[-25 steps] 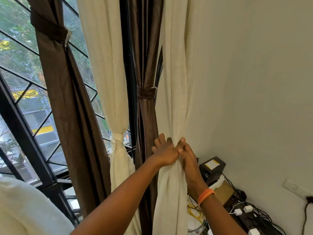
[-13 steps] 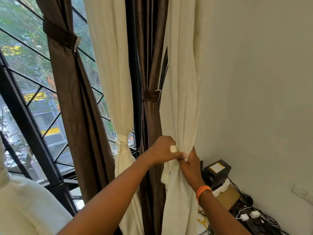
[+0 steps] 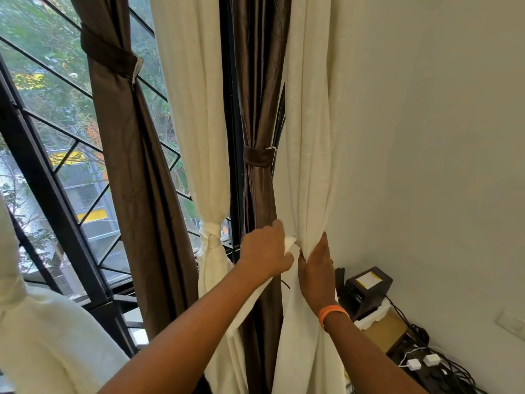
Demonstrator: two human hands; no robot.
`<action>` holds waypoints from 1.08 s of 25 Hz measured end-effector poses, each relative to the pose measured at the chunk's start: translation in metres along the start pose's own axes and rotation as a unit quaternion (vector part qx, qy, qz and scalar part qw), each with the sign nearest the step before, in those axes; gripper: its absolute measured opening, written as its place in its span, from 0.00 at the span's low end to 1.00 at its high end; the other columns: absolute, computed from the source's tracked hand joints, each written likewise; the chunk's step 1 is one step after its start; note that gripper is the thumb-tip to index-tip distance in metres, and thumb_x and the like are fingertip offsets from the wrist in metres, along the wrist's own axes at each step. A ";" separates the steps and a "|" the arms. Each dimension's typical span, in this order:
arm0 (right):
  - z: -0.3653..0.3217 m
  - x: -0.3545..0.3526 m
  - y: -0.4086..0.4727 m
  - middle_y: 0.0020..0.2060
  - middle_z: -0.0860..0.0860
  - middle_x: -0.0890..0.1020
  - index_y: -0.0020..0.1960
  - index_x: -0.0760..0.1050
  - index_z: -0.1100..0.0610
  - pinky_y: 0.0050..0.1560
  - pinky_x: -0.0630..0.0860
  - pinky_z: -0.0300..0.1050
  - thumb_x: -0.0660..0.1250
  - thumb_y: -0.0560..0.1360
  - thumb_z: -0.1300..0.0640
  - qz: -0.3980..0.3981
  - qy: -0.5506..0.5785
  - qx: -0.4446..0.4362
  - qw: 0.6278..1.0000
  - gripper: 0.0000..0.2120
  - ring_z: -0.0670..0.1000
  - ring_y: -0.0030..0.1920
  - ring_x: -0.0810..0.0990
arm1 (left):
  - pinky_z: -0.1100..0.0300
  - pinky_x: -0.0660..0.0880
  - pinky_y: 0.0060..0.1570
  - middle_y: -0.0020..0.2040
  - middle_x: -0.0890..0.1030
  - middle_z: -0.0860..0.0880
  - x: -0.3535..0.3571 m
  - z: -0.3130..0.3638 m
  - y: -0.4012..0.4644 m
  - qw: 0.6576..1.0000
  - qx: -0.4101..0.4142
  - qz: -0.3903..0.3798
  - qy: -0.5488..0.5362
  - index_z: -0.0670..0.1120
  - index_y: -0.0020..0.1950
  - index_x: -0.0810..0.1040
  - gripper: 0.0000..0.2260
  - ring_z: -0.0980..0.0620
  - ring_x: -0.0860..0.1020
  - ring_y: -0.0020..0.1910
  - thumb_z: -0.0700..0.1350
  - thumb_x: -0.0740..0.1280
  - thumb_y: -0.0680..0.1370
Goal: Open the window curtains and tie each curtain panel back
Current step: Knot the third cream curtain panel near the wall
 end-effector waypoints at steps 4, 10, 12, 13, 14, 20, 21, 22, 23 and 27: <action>-0.001 0.001 0.000 0.69 0.58 0.72 0.78 0.50 0.55 0.62 0.75 0.57 0.68 0.78 0.52 -0.032 0.024 -0.025 0.999 0.37 0.61 0.63 0.77 | 0.54 0.74 0.45 0.50 0.80 0.47 0.032 -0.029 -0.011 0.997 -0.058 -0.037 0.023 0.46 0.56 0.73 0.18 0.46 0.79 0.49 0.59 0.63 0.76; 0.002 0.002 0.001 0.65 0.55 0.74 0.75 0.51 0.57 0.61 0.76 0.51 0.65 0.79 0.56 -0.077 0.084 -0.010 0.993 0.31 0.57 0.59 0.78 | 0.51 0.76 0.48 0.45 0.83 0.43 0.077 -0.034 -0.014 0.826 -0.180 -0.234 -0.479 0.42 0.48 0.78 0.10 0.50 0.78 0.41 0.47 0.61 0.77; 0.003 0.002 0.002 0.62 0.51 0.73 0.74 0.52 0.55 0.61 0.76 0.49 0.64 0.80 0.55 -0.096 0.114 0.004 0.989 0.29 0.52 0.57 0.77 | 0.55 0.74 0.47 0.46 0.83 0.46 0.090 -0.017 -0.025 0.681 -0.209 -0.324 -0.622 0.44 0.52 0.78 0.19 0.51 0.78 0.43 0.59 0.61 0.78; 0.004 0.004 0.001 0.62 0.50 0.73 0.74 0.53 0.54 0.62 0.76 0.49 0.64 0.80 0.55 -0.106 0.127 0.006 0.986 0.28 0.51 0.57 0.76 | 0.56 0.75 0.50 0.48 0.84 0.46 0.094 -0.016 -0.023 0.668 -0.209 -0.325 -0.637 0.44 0.53 0.80 0.24 0.51 0.80 0.46 0.64 0.63 0.77; 0.005 0.007 0.001 0.62 0.49 0.73 0.73 0.54 0.53 0.62 0.76 0.48 0.64 0.80 0.54 -0.115 0.143 0.011 0.983 0.27 0.51 0.57 0.77 | 0.54 0.76 0.55 0.51 0.84 0.46 0.096 -0.017 -0.019 0.674 -0.205 -0.312 -0.637 0.43 0.55 0.82 0.25 0.50 0.81 0.51 0.64 0.67 0.74; 0.012 0.014 0.001 0.60 0.41 0.73 0.71 0.58 0.45 0.61 0.72 0.40 0.61 0.72 0.48 -0.164 0.238 0.034 0.957 0.29 0.42 0.60 0.74 | 0.62 0.72 0.41 0.46 0.80 0.49 0.080 -0.053 -0.002 0.862 -0.183 -0.110 -0.460 0.42 0.55 0.82 0.12 0.51 0.77 0.48 0.43 0.74 0.73; 0.011 0.015 0.001 0.61 0.39 0.72 0.72 0.58 0.45 0.60 0.70 0.37 0.61 0.72 0.48 -0.171 0.250 0.034 0.953 0.29 0.41 0.61 0.73 | 0.62 0.72 0.41 0.45 0.80 0.49 0.076 -0.056 -0.002 0.881 -0.174 -0.090 -0.432 0.42 0.54 0.83 0.11 0.51 0.77 0.47 0.42 0.74 0.73; 0.010 0.016 0.000 0.61 0.39 0.72 0.72 0.59 0.44 0.58 0.70 0.34 0.60 0.72 0.48 -0.167 0.256 0.037 0.951 0.28 0.39 0.60 0.73 | 0.61 0.72 0.42 0.45 0.81 0.48 0.071 -0.056 -0.002 0.897 -0.164 -0.075 -0.404 0.42 0.52 0.84 0.10 0.52 0.78 0.46 0.42 0.74 0.73; 0.012 0.015 0.000 0.60 0.38 0.73 0.70 0.60 0.43 0.57 0.71 0.33 0.60 0.73 0.48 -0.153 0.253 0.045 0.954 0.26 0.39 0.59 0.74 | 0.61 0.73 0.43 0.45 0.82 0.48 0.065 -0.054 -0.002 0.909 -0.156 -0.064 -0.382 0.42 0.51 0.84 0.09 0.52 0.78 0.45 0.41 0.74 0.72; 0.013 0.010 0.005 0.59 0.49 0.76 0.68 0.59 0.49 0.57 0.79 0.52 0.62 0.78 0.49 -0.073 0.114 0.040 0.990 0.22 0.55 0.58 0.80 | 0.63 0.70 0.39 0.44 0.82 0.49 0.048 -0.033 0.000 0.911 -0.133 -0.078 -0.382 0.43 0.49 0.85 0.08 0.57 0.76 0.40 0.39 0.75 0.71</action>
Point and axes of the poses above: each hand's wrist, its own y-axis towards the middle knuckle, its own x-axis out of the palm, z = x × y, the point moved 10 cm from there along y, towards the middle knuckle
